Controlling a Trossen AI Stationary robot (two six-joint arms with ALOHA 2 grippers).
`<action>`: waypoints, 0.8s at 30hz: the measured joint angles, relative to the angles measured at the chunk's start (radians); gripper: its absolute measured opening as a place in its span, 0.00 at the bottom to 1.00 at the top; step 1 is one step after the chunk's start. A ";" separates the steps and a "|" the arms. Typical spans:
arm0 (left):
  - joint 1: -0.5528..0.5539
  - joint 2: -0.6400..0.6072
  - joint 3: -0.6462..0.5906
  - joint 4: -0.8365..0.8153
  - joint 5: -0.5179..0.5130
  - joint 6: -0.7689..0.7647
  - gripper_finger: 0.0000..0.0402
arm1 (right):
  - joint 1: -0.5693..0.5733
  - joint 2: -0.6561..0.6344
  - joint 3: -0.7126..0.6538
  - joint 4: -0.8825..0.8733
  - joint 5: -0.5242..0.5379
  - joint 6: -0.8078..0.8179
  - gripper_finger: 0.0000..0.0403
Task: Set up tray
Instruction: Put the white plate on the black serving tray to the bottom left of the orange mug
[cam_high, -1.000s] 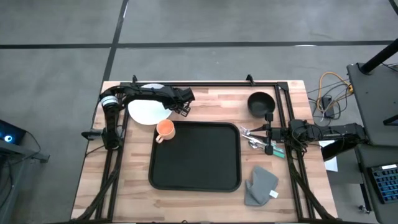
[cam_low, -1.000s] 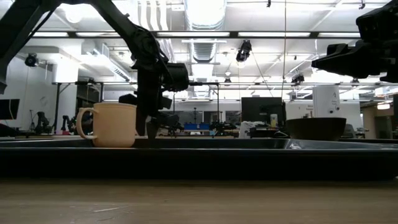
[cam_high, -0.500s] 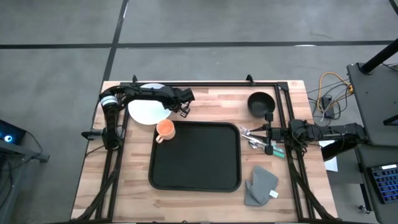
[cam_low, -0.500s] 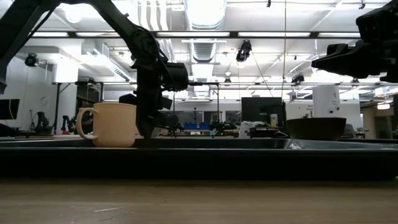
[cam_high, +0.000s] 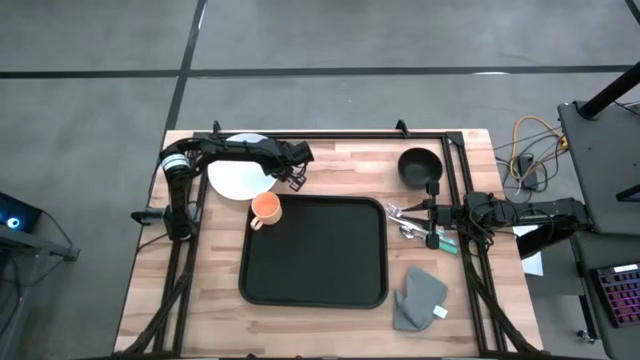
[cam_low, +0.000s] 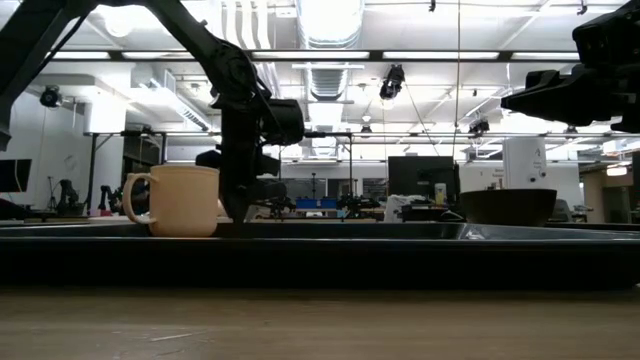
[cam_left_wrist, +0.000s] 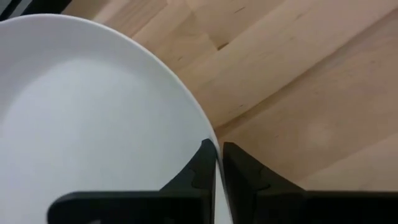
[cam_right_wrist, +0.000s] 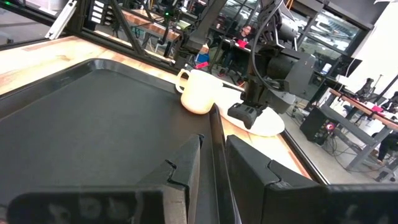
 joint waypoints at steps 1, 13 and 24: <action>-0.001 0.000 0.000 0.001 -0.005 0.005 0.00 | 0.000 0.000 0.000 0.000 0.000 0.000 0.17; -0.015 -0.007 0.057 -0.025 -0.033 0.186 0.00 | 0.000 0.000 0.000 0.000 0.000 0.000 0.17; -0.084 -0.007 0.300 -0.063 -0.075 0.434 0.01 | 0.000 0.001 0.000 0.000 0.000 0.000 0.17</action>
